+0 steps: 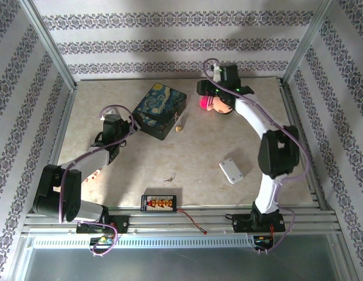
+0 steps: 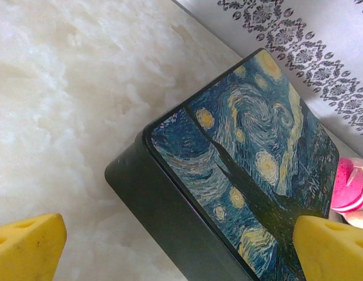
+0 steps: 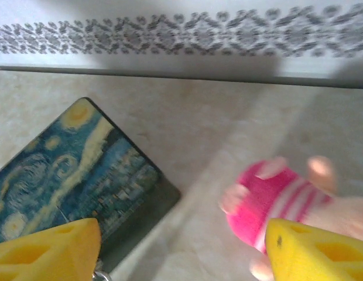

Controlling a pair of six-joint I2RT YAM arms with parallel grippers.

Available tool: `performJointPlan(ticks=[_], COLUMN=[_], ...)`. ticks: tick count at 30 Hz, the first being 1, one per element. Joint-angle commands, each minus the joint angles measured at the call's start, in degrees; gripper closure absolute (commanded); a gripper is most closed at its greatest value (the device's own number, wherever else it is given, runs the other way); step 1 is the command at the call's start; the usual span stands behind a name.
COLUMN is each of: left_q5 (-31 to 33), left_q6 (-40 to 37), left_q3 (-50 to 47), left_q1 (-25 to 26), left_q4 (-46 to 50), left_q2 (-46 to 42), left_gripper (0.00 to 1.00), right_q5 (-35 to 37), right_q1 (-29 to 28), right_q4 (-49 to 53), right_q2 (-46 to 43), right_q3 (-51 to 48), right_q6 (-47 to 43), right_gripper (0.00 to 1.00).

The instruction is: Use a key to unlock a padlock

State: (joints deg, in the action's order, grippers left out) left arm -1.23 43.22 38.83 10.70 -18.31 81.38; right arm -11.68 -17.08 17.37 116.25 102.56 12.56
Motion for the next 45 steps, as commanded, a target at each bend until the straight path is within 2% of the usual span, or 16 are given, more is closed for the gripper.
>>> performJointPlan(ticks=[1,6,12,23,28,30,33,37,45], left_q5=[0.6,-1.5,-3.4,-5.9,-6.7,-7.3,-9.0,-11.5,-14.7], left_q6=[2.8,3.6,4.2,4.7,5.1,5.0,4.9,5.0,3.4], left_q3=[1.7,2.8,3.9,8.3,10.3,11.4,13.1,14.2,15.1], left_q1=[1.3,1.6,1.6,1.6,1.6,1.6,1.6,1.7,3.7], left_q4=[1.9,0.4,-1.6,-4.0,-4.9,-4.7,-5.1,-6.1,-6.1], left_q2=[1.6,3.6,6.7,13.8,16.7,17.9,20.0,21.9,23.2], left_gripper=[0.01,0.08,0.13,0.14,0.16,0.18,0.27,0.41,0.46], right_q5=[-3.4,-3.6,-6.2,-10.0,-13.0,-14.0,-14.5,-13.4,-4.7], right_q1=[-2.1,-3.0,-3.1,-2.2,-2.1,-2.2,-2.6,-3.6,-6.8], right_q4=[8.4,12.1,14.5,13.9,13.8,13.9,13.9,11.2,3.9], right_q2=[7.9,19.7,29.9,37.0,38.6,38.5,36.6,30.1,13.5], right_q3=[10.8,26.6,39.5,45.3,46.2,45.8,43.0,32.4,6.6], right_q6=[-1.5,-0.4,2.6,7.9,10.0,10.4,10.3,9.4,9.7], right_gripper=[0.29,0.31,0.36,0.36,0.41,0.46,0.53,0.60,0.63])
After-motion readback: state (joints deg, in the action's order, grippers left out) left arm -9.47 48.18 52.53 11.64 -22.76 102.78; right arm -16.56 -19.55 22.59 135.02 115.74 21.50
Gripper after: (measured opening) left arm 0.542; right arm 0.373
